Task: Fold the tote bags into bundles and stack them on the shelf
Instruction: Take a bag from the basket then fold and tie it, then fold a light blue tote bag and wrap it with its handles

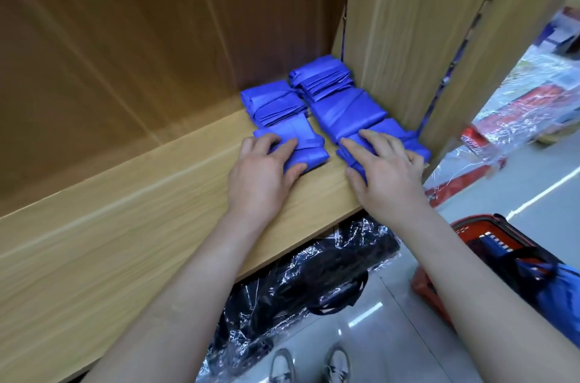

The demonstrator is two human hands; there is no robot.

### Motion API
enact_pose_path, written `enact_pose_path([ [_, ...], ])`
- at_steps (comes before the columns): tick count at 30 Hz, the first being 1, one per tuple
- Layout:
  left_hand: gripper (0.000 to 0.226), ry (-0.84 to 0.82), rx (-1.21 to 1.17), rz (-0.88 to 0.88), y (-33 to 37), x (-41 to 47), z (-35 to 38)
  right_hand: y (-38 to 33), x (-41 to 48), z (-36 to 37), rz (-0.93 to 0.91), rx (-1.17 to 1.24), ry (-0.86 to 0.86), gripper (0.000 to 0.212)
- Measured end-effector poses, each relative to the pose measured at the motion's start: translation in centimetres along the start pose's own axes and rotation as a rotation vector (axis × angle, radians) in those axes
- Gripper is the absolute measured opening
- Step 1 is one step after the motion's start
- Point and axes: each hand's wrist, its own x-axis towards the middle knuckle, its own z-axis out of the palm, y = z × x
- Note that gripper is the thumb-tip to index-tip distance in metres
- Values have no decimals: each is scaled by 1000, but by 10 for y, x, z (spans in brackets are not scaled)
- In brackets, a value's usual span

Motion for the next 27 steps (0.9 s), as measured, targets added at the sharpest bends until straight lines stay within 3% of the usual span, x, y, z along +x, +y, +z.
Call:
enact_pose_path([
  [7, 46, 39, -19, 25, 2, 15, 12, 2, 2, 1, 46, 146, 28, 45],
  [11, 50, -73, -145, -45, -1, 29, 5, 2, -5, -7, 71, 444, 263, 31],
  [15, 46, -140, -157, 8, -2, 37, -8, 2, -25, -31, 271, 520, 464, 28],
  [18, 29, -29, -296, 80, 8, 28, -19, 10, -54, -49, 426, 539, 502, 26],
  [21, 13, -29, -560, 153, 37, 10, -32, 23, -94, -64, 544, 525, 444, 26],
  [27, 14, -305, -795, 501, 109, -51, -13, 66, -191, -83, 771, 331, 172, 33],
])
